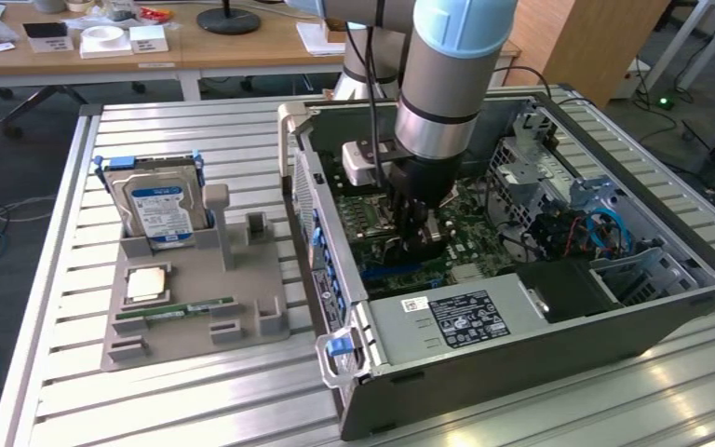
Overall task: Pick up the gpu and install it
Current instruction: 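Insert the gpu into the slot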
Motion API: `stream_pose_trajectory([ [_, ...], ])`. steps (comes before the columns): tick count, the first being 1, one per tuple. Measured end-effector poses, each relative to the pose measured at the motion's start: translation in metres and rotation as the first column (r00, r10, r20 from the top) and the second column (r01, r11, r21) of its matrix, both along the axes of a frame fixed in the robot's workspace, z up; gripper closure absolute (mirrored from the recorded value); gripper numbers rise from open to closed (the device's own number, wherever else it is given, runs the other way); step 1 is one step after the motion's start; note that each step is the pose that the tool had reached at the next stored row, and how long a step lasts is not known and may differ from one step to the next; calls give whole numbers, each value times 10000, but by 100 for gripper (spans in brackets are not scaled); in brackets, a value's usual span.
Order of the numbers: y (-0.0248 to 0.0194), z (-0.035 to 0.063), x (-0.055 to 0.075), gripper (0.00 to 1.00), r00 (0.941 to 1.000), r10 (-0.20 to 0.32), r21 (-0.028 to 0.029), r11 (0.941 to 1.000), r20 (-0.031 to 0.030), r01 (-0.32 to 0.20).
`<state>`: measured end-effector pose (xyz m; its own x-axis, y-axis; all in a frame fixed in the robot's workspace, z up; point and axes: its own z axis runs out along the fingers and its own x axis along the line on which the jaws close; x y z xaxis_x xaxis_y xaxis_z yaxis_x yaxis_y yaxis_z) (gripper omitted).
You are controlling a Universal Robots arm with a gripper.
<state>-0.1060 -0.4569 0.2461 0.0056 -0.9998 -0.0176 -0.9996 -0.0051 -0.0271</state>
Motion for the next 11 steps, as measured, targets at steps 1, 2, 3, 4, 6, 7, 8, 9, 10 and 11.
stream_pose_trajectory([
  [1, -1, 2, 0, 74, 10000, 0, -6, 10000, -2, 0],
  [2, -1, 3, 0, 74, 10000, 0, -6, 10000, -3, 0],
  [3, -4, 4, 0, 74, 10000, 1, -9, 10000, -4, -1],
  [4, -7, 4, 0, 74, 10000, 1, -9, 10000, -4, -1],
  [6, -10, 3, -1, 74, 10000, -1, -8, 10000, -4, 1],
  [7, -10, 2, -1, 74, 10000, 0, -8, 10000, -4, 0],
  [8, -11, -1, -1, 74, 10000, -1, -9, 10000, 0, 1],
  [9, -11, -6, -1, 74, 10000, 0, -13, 10000, 5, 0],
  [10, -12, -12, -1, 74, 10000, 1, -18, 10000, 14, -1],
  [11, -12, -17, -1, 74, 10000, 1, -20, 10000, 22, -1],
])
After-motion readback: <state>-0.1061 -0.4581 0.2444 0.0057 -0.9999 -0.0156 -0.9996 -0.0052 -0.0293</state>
